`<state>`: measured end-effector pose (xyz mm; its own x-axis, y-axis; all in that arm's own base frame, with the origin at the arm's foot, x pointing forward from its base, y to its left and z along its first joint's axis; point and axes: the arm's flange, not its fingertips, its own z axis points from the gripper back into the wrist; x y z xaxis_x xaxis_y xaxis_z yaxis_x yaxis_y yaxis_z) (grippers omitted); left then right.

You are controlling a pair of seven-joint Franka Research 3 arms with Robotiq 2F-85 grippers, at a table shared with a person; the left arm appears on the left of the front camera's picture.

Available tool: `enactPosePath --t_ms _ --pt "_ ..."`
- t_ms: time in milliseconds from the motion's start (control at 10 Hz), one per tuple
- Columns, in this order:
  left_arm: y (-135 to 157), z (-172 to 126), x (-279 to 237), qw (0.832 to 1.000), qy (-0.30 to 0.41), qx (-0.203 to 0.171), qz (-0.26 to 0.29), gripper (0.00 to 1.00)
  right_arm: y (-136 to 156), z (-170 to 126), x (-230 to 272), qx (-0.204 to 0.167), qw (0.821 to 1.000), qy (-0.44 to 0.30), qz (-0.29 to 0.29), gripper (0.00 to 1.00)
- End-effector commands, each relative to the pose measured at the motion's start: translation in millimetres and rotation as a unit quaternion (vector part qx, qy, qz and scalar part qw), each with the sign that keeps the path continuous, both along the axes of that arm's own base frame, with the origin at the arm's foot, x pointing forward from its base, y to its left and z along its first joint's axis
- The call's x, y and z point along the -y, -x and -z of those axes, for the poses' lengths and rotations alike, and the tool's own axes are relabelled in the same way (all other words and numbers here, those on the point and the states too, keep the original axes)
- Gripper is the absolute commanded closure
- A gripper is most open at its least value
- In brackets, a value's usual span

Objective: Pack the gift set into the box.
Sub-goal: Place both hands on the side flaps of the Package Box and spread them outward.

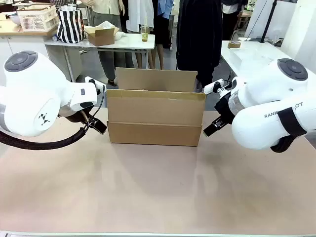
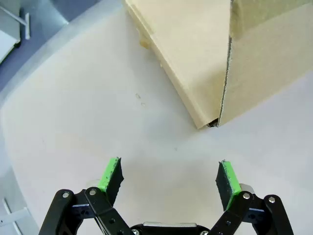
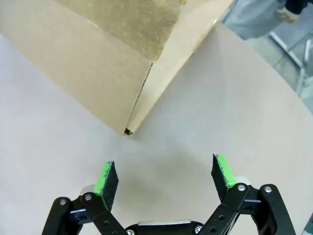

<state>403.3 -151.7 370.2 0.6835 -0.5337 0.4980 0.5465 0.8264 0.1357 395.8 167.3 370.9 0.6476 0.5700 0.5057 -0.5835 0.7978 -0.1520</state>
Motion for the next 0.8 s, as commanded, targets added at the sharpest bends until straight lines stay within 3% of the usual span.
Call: enactPosePath --t_ms 0,700 --pt "0.0 -0.1 0.0 1.0 0.0 0.0 0.0 0.0 0.0 -0.1 0.0 0.0 1.0 0.0 0.0 0.0" --pt "0.0 -0.1 0.0 1.0 0.0 0.0 0.0 0.0 0.0 0.0 -0.1 0.0 1.0 0.0 0.0 0.0"
